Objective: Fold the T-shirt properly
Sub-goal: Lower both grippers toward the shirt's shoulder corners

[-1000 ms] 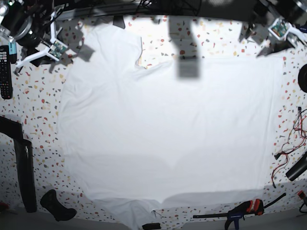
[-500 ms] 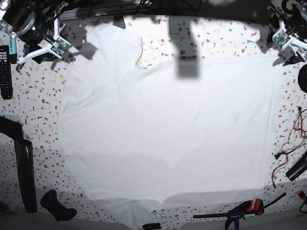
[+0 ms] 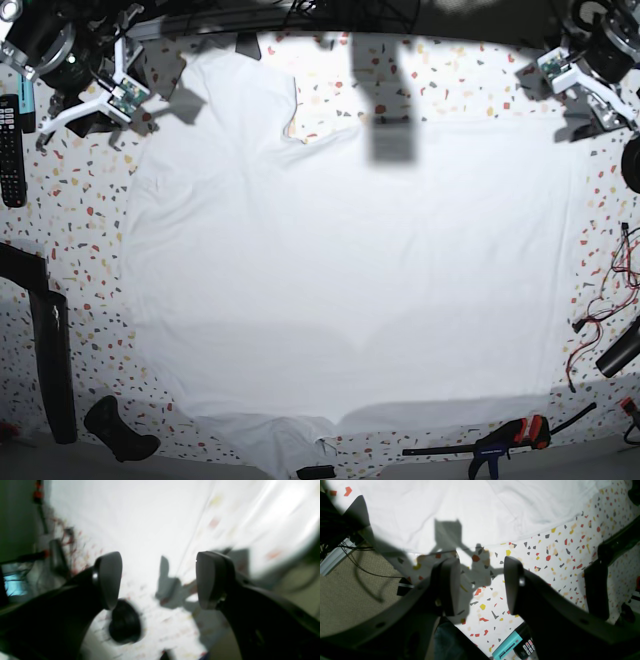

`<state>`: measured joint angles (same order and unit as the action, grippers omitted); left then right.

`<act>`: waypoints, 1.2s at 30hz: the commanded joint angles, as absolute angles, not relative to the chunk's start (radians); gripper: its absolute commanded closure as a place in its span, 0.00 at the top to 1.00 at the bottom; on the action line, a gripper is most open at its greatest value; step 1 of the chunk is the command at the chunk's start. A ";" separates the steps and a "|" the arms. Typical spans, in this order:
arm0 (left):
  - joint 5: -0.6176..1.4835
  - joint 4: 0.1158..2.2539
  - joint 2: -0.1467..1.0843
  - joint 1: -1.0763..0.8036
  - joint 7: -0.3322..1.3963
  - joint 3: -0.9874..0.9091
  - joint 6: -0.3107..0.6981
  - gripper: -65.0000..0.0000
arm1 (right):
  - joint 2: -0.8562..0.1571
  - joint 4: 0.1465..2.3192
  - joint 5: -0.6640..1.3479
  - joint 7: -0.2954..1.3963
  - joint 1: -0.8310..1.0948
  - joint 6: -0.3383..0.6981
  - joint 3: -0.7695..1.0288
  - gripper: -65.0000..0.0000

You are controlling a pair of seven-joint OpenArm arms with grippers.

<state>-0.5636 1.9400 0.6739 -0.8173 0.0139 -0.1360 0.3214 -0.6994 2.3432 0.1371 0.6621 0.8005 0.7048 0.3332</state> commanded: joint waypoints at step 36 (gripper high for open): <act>-0.596 1.542 0.751 -0.544 -0.214 0.111 0.218 0.66 | -0.706 2.356 0.319 0.651 0.803 0.698 0.340 0.43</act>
<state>-0.5869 1.5372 0.7368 -0.5407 -0.2073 0.1150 0.2005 -0.6952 2.3432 0.3168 0.6662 0.8009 0.7040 0.3332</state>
